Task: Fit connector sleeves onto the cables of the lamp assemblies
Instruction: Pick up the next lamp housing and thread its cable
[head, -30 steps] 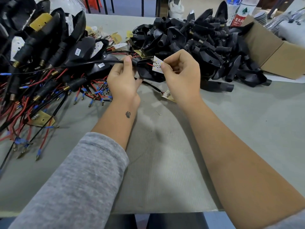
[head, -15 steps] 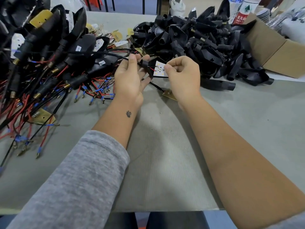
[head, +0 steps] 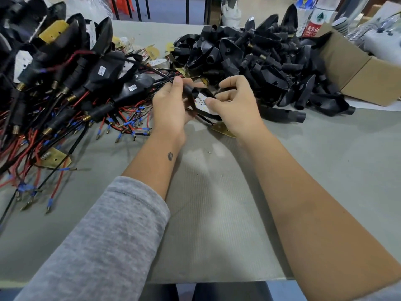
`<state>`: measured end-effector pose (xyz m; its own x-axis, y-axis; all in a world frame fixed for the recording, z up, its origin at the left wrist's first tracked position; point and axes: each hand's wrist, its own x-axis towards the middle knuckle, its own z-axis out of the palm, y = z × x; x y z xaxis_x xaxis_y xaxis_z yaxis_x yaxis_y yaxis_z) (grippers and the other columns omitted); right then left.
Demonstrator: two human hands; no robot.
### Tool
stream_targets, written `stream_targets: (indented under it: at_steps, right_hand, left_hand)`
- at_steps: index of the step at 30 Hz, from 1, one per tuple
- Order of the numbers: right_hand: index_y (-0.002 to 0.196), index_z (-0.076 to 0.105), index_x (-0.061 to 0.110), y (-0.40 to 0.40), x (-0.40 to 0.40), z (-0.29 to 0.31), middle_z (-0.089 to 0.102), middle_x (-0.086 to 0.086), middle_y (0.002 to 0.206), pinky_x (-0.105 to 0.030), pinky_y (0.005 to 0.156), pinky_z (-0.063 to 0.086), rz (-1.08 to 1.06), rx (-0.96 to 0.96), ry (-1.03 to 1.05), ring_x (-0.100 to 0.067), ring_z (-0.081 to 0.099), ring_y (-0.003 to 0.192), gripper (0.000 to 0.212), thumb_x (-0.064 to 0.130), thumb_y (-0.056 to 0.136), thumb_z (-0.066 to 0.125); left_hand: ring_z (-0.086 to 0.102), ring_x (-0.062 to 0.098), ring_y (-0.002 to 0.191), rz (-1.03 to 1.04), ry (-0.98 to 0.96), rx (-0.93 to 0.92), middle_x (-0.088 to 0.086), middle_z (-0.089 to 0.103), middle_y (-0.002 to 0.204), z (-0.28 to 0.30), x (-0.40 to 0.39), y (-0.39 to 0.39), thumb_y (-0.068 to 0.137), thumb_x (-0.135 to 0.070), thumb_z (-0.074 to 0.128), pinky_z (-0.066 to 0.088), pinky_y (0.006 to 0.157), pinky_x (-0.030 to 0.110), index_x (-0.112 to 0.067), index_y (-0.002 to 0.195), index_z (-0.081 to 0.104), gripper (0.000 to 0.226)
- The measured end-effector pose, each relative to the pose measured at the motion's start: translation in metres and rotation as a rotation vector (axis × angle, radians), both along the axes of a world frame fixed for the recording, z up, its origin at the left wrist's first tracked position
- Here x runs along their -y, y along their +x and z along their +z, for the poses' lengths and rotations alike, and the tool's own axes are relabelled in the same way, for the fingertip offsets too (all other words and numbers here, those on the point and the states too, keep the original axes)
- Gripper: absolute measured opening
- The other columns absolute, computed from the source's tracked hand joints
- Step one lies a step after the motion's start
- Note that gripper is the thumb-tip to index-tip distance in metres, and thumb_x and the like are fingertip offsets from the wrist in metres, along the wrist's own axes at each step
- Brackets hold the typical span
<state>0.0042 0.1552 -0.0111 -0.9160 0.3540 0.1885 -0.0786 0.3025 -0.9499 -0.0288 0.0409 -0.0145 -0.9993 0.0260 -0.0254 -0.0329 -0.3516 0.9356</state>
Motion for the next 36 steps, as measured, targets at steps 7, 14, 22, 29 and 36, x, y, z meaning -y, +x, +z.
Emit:
stream_targets:
  at_steps: [7, 14, 22, 29, 36]
  right_hand:
    - [0.077, 0.057, 0.010, -0.005, -0.002, 0.011, 0.052, 0.007, 0.050, -0.024, 0.054, 0.038, 0.174, 0.180, -0.093, -0.009, 0.047, 0.047, 0.024, 0.026, 0.095, 0.053]
    - [0.083, 0.060, 0.012, -0.004, -0.020, -0.010, 0.060, 0.004, 0.073, -0.039, 0.068, 0.049, -0.195, 0.088, 0.234, -0.018, 0.061, 0.072, 0.016, 0.022, 0.090, 0.050]
    - [0.096, 0.061, 0.023, -0.010, -0.042, -0.008, 0.064, 0.003, 0.096, -0.043, 0.088, 0.049, -0.384, 0.157, 0.256, -0.023, 0.060, 0.097, 0.020, 0.018, 0.085, 0.045]
    - [0.137, 0.049, 0.033, -0.032, -0.026, -0.005, 0.064, -0.008, 0.114, -0.042, 0.096, 0.045, -0.038, 0.211, 0.644, -0.032, 0.053, 0.113, 0.048, 0.014, 0.094, 0.040]
    - [0.139, 0.032, 0.030, -0.048, -0.022, -0.010, 0.048, 0.000, 0.078, -0.047, 0.094, 0.042, -0.067, 0.190, 0.626, -0.034, 0.047, 0.105, 0.055, 0.006, 0.090, 0.044]
  left_hand:
    - [0.064, 0.029, 0.096, -0.029, -0.174, 0.038, 0.010, 0.070, 0.098, 0.005, 0.009, -0.007, 0.103, -0.024, 0.043, 0.051, 0.090, 0.045, -0.017, 0.078, 0.066, 0.034]
    - [0.061, 0.043, 0.109, -0.130, -0.301, 0.002, 0.028, 0.064, 0.116, 0.003, 0.004, -0.002, 0.100, -0.019, 0.045, 0.047, 0.099, 0.053, -0.020, 0.090, 0.065, 0.022]
    - [0.070, 0.020, 0.072, -0.206, -0.386, -0.014, 0.009, 0.073, 0.077, -0.006, 0.003, -0.012, 0.097, -0.010, 0.047, 0.056, 0.069, 0.031, -0.020, 0.098, 0.055, 0.013]
    - [0.061, 0.016, 0.063, -0.217, -0.393, -0.022, 0.000, 0.063, 0.063, -0.008, 0.001, -0.016, 0.094, -0.006, 0.050, 0.052, 0.073, 0.035, -0.021, 0.094, 0.060, 0.018]
    - [0.062, 0.020, 0.075, -0.217, -0.416, -0.033, 0.002, 0.063, 0.071, -0.008, 0.002, -0.014, 0.092, -0.007, 0.050, 0.053, 0.092, 0.047, -0.023, 0.094, 0.060, 0.019]
